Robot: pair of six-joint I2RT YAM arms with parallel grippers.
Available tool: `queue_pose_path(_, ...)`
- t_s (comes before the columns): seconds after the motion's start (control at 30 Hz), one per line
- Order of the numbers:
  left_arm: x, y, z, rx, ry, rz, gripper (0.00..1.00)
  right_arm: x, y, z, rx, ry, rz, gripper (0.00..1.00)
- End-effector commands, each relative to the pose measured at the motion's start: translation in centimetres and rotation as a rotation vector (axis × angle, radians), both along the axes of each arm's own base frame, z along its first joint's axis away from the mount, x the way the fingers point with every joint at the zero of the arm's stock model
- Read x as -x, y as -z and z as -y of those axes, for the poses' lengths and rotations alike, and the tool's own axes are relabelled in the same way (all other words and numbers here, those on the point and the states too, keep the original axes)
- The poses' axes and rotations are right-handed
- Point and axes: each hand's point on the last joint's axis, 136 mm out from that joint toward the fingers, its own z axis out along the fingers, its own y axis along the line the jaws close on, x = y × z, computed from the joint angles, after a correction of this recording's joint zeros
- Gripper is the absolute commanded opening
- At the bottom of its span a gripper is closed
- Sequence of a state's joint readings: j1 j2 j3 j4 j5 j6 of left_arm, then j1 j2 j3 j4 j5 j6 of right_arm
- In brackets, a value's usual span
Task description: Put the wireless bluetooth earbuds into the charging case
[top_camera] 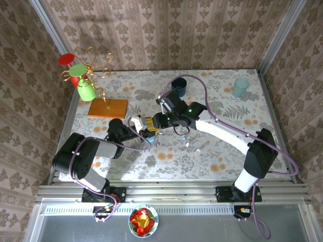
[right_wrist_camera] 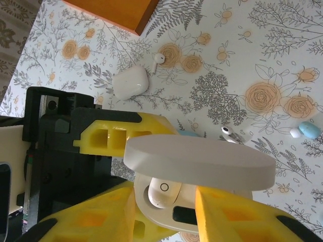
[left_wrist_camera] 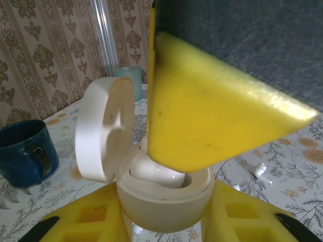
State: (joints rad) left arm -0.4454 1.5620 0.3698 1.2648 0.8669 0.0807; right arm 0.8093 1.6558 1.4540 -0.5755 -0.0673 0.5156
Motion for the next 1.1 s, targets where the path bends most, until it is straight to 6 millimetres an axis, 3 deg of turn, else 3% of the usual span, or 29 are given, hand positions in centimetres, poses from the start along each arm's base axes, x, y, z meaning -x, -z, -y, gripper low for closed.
queue_pose_path(0.0,0.4,-1.6,0.1,0.022,0.015,0.066,0.31,0.6,-2.0,-0.4,-0.053,-0.024,0.030,0.39)
queue_pose_path(0.33,0.1,-1.6,-0.3,0.024,0.006,0.057,0.31,1.6,-5.1,1.4,-0.162,-0.006,0.138,0.40)
queue_pose_path(0.53,0.3,-1.6,-0.2,0.027,0.023,0.045,0.31,0.4,-6.6,2.3,-0.159,0.025,0.174,0.36)
queue_pose_path(0.83,0.1,-1.8,-0.3,0.032,0.026,0.045,0.31,-2.4,-6.6,0.9,-0.123,0.014,0.187,0.37)
queue_pose_path(1.07,0.2,-2.3,-0.5,0.039,0.021,0.057,0.31,-3.9,-4.6,0.2,-0.062,0.003,0.153,0.36)
